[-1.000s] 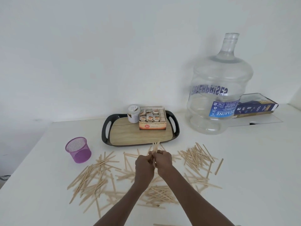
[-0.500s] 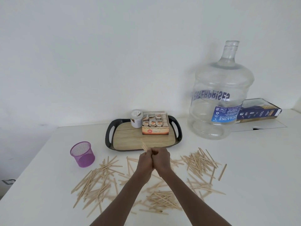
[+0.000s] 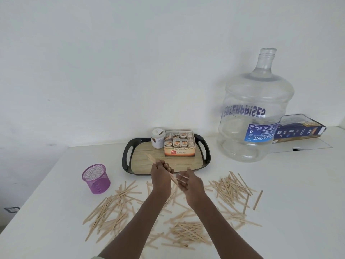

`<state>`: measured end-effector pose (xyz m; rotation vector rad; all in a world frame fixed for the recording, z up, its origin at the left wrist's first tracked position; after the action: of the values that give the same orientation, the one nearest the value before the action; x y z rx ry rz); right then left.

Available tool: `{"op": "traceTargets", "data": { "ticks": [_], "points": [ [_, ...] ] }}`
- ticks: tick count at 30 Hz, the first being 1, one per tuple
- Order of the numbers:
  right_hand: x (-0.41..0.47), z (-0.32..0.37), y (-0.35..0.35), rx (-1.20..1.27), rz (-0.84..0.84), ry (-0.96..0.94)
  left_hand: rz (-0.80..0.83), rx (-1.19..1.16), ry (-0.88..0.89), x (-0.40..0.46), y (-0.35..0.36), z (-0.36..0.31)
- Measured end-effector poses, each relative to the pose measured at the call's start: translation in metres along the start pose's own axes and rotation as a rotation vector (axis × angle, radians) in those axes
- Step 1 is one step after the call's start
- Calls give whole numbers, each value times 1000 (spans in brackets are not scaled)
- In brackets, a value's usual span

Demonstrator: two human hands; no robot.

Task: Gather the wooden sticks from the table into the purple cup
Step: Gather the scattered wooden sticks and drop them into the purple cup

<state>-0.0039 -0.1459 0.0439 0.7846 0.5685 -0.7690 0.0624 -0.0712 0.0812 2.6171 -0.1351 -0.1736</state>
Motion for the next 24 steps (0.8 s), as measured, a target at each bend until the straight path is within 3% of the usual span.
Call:
{"op": "traceTargets", "data": {
  "ticks": [3, 7, 12, 17, 24],
  "points": [
    [-8, -10, 11, 263, 294, 248, 128, 194, 107, -8, -2, 3],
    [-27, -3, 33, 361, 444, 296, 227, 334, 210, -19, -2, 1],
    [-28, -1, 45, 353, 444, 305, 257, 300, 178, -17, 1, -8],
    [-17, -1, 50, 251, 334, 210, 264, 447, 179, -11, -5, 0],
    [-12, 33, 56, -358, 190, -204, 373, 471, 228, -6, -11, -12]
  ]
}}
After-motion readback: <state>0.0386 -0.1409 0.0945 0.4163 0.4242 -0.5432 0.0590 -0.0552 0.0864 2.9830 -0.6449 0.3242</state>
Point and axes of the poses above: each hand's wrist, its own x-axis towards the middle knuckle, its own y-axis out of the palm, z = x × y, the point moved 2 cm from there along x, towards the middle knuckle, and after that the axes turned 14 degrees about y, right-handed, at the moved point
